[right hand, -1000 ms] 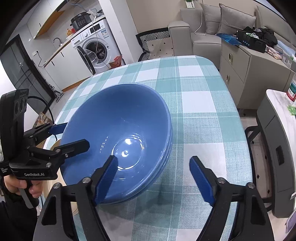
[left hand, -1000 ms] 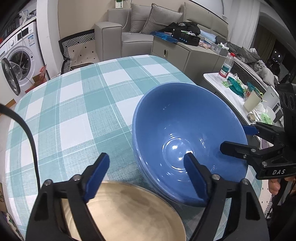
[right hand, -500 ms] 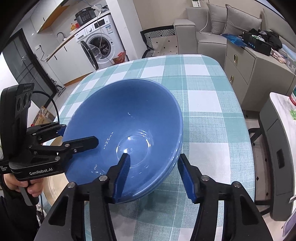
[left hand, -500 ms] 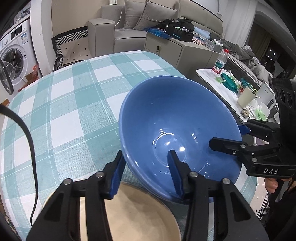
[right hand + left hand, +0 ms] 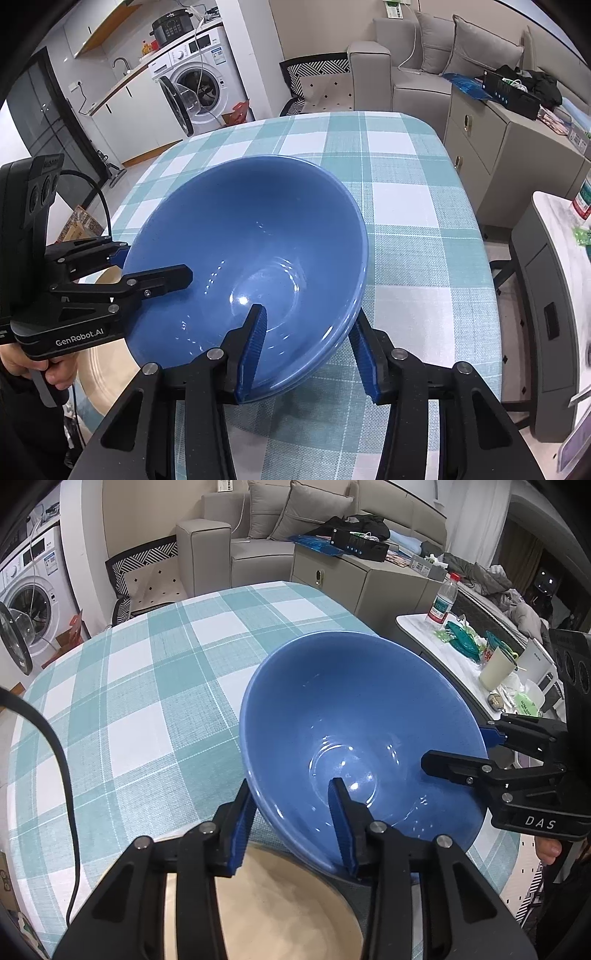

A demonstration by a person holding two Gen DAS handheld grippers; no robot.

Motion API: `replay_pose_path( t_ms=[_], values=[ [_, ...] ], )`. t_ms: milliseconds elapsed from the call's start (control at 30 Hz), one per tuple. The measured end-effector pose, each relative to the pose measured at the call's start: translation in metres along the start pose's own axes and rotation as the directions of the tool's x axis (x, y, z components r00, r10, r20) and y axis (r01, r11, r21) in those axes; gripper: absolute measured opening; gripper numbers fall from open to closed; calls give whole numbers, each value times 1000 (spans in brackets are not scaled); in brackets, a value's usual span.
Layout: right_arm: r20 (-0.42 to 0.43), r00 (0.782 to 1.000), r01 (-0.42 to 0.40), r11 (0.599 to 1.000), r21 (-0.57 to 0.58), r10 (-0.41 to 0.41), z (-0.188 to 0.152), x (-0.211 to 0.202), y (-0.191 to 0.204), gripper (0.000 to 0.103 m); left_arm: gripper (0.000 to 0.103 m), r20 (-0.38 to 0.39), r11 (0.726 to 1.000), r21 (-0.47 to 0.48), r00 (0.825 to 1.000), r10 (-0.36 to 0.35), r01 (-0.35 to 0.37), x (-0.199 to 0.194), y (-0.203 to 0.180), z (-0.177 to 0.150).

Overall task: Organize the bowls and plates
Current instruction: 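Lift the gripped blue bowl stack and carry it over the cream plates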

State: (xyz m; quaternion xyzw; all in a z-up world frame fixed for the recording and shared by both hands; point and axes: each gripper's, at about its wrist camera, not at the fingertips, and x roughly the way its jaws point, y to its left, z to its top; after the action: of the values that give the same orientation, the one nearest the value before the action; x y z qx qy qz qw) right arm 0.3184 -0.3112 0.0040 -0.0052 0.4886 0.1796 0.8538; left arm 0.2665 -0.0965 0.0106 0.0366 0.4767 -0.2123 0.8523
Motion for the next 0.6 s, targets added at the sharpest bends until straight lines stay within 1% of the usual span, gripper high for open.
replay_pose_path(
  t_ms=[267, 600],
  values=[
    [4, 1000, 9, 1000, -4, -9, -2, -4, 1, 46, 38, 6, 1000, 8, 1000, 4, -5, -2, -2, 0],
    [30, 999, 23, 1000, -14, -23, 0, -17, 4, 46, 38, 29, 1000, 16, 1000, 7, -8, -15, -5, 2]
  ],
)
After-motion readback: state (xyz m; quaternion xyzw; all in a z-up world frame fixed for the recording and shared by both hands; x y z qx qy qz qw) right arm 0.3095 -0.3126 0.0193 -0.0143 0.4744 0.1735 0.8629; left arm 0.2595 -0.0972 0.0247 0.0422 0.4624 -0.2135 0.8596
